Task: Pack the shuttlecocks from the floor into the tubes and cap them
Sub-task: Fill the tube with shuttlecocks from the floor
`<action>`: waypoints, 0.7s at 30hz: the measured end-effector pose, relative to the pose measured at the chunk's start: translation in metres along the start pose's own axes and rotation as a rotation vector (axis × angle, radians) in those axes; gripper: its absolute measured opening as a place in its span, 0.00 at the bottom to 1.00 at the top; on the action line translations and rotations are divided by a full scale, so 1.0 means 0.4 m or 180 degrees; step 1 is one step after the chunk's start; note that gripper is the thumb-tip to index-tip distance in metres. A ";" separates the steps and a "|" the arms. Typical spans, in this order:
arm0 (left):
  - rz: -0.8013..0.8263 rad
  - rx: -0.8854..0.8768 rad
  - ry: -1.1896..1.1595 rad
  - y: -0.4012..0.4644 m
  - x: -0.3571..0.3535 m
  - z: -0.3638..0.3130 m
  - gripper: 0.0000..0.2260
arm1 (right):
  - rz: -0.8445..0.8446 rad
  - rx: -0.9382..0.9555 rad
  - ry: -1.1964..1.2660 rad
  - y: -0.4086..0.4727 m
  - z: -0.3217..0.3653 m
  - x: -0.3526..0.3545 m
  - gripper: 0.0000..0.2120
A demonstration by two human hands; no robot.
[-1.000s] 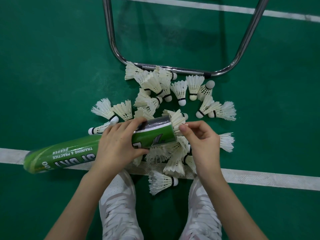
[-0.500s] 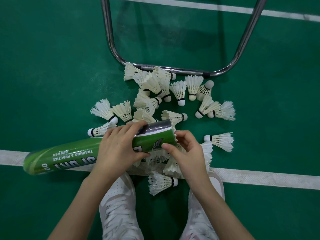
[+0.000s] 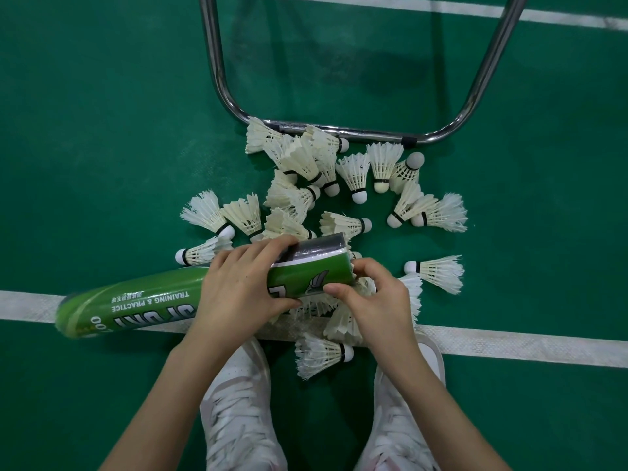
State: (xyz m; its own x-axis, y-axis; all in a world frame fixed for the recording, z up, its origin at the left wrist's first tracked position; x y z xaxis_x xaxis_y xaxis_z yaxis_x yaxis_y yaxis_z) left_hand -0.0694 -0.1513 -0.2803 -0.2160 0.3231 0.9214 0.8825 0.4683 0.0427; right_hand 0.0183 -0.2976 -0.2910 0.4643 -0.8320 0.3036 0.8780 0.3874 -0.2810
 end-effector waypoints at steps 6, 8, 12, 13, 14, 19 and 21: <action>0.0007 -0.0020 0.0020 -0.001 -0.001 -0.004 0.37 | 0.0093 0.0021 -0.0057 0.003 -0.003 0.001 0.11; 0.0036 -0.0006 0.0014 -0.002 0.000 -0.002 0.37 | 0.0229 -0.0006 0.0046 0.003 0.000 -0.002 0.11; 0.0080 0.0030 -0.0059 -0.002 0.002 -0.002 0.37 | 0.0594 0.0030 0.0186 0.010 0.006 -0.010 0.11; 0.0073 0.0027 -0.0065 -0.001 0.003 -0.003 0.37 | 0.0657 0.0054 0.0190 0.013 0.006 -0.013 0.12; 0.0074 0.0023 -0.0063 0.000 0.004 -0.004 0.37 | 0.0709 0.0074 0.0175 0.016 0.006 -0.014 0.13; 0.0055 -0.0003 -0.0026 -0.002 0.003 -0.006 0.37 | 0.0916 0.0038 0.0252 0.016 0.003 -0.021 0.11; 0.0062 -0.0007 -0.0034 -0.003 0.001 -0.006 0.37 | 0.1014 -0.0056 0.0336 0.015 0.002 -0.026 0.14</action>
State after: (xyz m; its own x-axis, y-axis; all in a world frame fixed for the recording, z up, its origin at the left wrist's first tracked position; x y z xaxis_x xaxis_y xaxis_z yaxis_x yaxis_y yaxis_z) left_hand -0.0695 -0.1538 -0.2790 -0.2033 0.3409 0.9179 0.8875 0.4600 0.0257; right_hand 0.0190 -0.2863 -0.2951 0.6997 -0.7071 0.1022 0.6881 0.6285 -0.3625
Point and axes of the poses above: each hand's wrist, its own y-axis towards the middle knuckle, its own x-axis out of the back of the hand, z = x × y, the point moved 7 cm from there along y, towards the middle knuckle, and after that the axes turned 8 degrees about -z, right-handed, at the moved point
